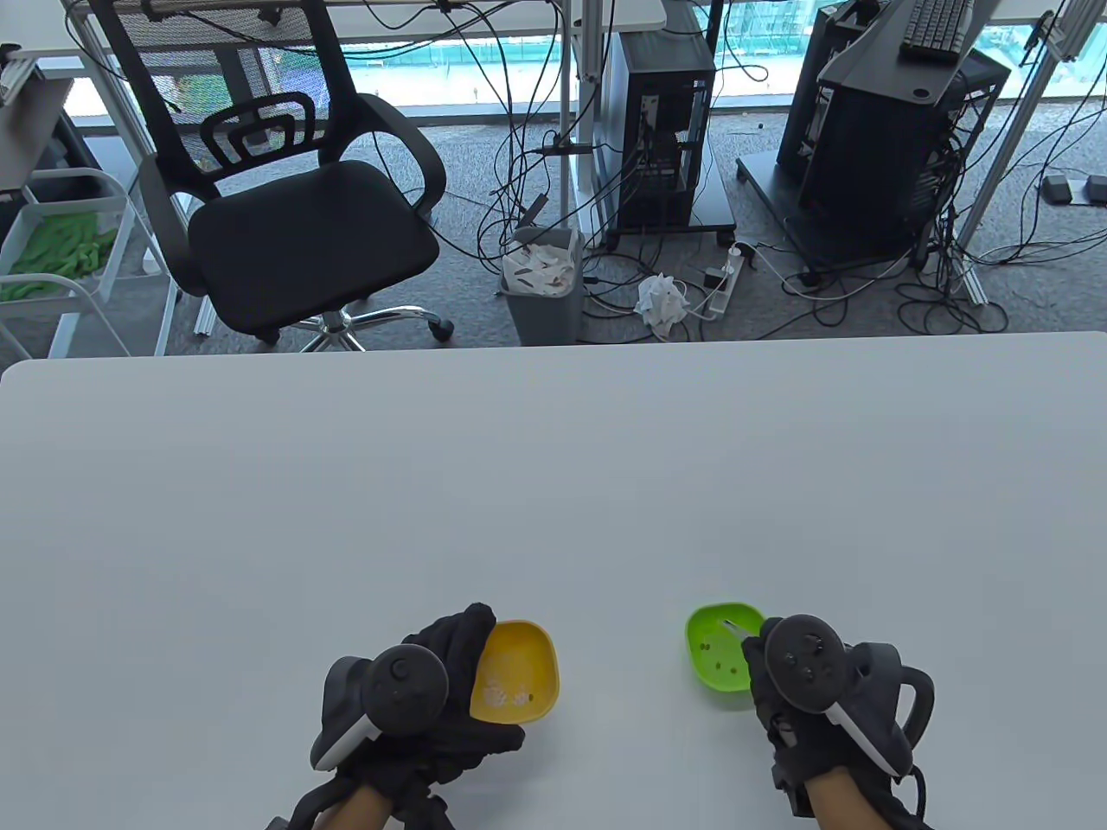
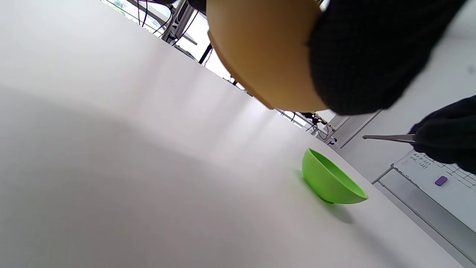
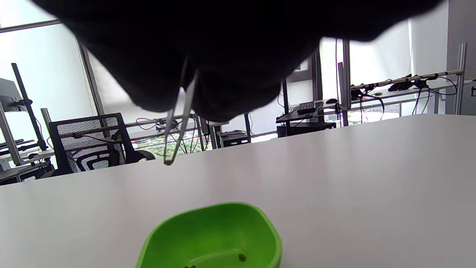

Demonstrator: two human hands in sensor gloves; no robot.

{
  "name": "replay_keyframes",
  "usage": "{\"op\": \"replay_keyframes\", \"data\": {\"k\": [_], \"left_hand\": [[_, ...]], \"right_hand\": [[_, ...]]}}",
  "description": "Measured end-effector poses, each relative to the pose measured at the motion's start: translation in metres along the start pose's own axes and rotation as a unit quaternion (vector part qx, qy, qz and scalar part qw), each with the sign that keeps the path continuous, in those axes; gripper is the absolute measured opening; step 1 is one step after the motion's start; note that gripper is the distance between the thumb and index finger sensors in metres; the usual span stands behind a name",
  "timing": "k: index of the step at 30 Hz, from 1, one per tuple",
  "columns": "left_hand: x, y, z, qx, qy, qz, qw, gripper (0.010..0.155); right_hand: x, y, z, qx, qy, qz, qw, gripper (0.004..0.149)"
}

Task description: Pick mung beans with tweezers into small dish

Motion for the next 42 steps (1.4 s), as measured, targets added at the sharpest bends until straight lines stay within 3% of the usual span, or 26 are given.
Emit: {"op": "replay_keyframes", "data": {"k": [9,23,28,33,38,42], "left_hand": [[0.001,0.002,0.002,0.006,-0.002,0.004,1.000,0.120],[0.001,0.001,0.001,0.003,0.001,-0.002,1.000,0.120],[0.001,0.000,0.001,0.002,0.001,-0.005,1.000,0.120],[0.000,-0.001,0.001,0.000,0.001,-0.008,1.000,0.120],[0.001,0.000,0.002,0.001,-0.002,-0.004,1.000,0.120],[0.001,0.001,0.003,0.001,-0.003,-0.002,1.000,0.120]], "right_hand": [[0.025,0.015,0.003,0.021,-0.012,-0.016,1.000,0.035],[0.025,0.012,0.008,0.020,-0.012,-0.023,0.999,0.037],[0.010,-0.030,0.017,-0.042,-0.002,-0.048,0.998,0.038],[-0.006,-0.106,0.034,-0.155,0.004,-0.043,0.987,0.039],[0.000,-0.167,0.048,-0.241,-0.032,0.018,0.970,0.038],[0.010,-0.189,0.051,-0.268,-0.060,0.044,0.960,0.038]]}}
Point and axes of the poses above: the tracker on the back of each hand, its own y axis roughly to the little-finger side, its own z axis roughly from the fingertips to the wrist, x = y × z, the point moved 2 cm from there along -z, roughly from the wrist to the fingertips, and after that the axes turned 8 degrees about y, right-handed, at the moved point
